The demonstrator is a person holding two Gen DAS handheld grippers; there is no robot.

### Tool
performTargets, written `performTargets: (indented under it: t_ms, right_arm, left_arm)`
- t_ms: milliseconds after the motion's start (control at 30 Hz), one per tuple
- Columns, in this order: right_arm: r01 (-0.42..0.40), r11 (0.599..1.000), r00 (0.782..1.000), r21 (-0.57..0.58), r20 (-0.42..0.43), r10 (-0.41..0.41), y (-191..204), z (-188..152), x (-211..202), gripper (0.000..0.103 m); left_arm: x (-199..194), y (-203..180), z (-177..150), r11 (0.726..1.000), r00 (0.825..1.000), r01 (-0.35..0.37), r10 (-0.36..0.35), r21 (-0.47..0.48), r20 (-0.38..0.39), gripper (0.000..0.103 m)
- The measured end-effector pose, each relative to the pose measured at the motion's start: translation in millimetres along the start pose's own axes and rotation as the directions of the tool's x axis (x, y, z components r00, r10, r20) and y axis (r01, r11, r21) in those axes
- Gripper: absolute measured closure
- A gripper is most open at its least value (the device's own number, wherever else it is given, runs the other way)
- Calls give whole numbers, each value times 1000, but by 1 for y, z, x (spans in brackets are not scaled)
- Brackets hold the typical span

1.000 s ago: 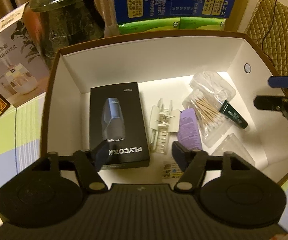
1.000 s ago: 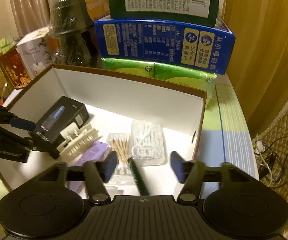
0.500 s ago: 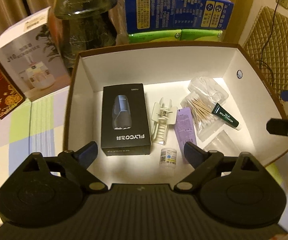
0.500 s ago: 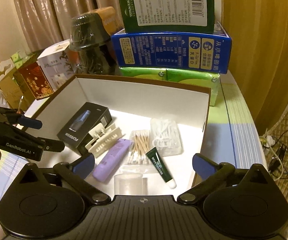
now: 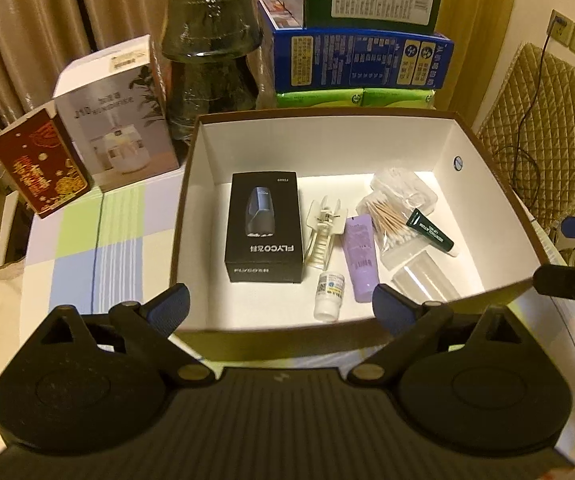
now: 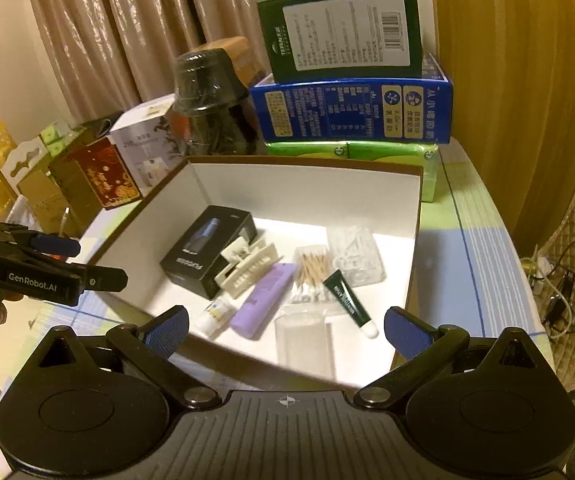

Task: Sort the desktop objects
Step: 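Withdraw both tools from the box toward the red packet and scrunchie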

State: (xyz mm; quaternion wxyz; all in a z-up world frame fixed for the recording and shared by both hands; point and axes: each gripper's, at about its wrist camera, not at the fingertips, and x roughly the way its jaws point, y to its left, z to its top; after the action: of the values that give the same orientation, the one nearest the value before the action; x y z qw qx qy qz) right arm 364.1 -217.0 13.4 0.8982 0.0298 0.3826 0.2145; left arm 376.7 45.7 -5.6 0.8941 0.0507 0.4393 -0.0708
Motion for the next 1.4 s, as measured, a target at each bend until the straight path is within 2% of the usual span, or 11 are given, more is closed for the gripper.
performTargets:
  t_ms: [233,733,1400]
  right_arm:
    - [-6,1000,1000,2,22,6,11,-13,-24,2]
    - [-13,1000,1000,-15,13,14,33,-54,-63,2]
    - [-14,1000,1000,-27,-26,14,60,-105,-92,2]
  left_arm:
    - [-30,-4,-20,1000,999,-19,20,-18,29,7]
    - [-82,-22,-70,999,998,-19,21,-38,58,7]
    - [-111,-45,-126,999,999,-13,14,-42,29,6]
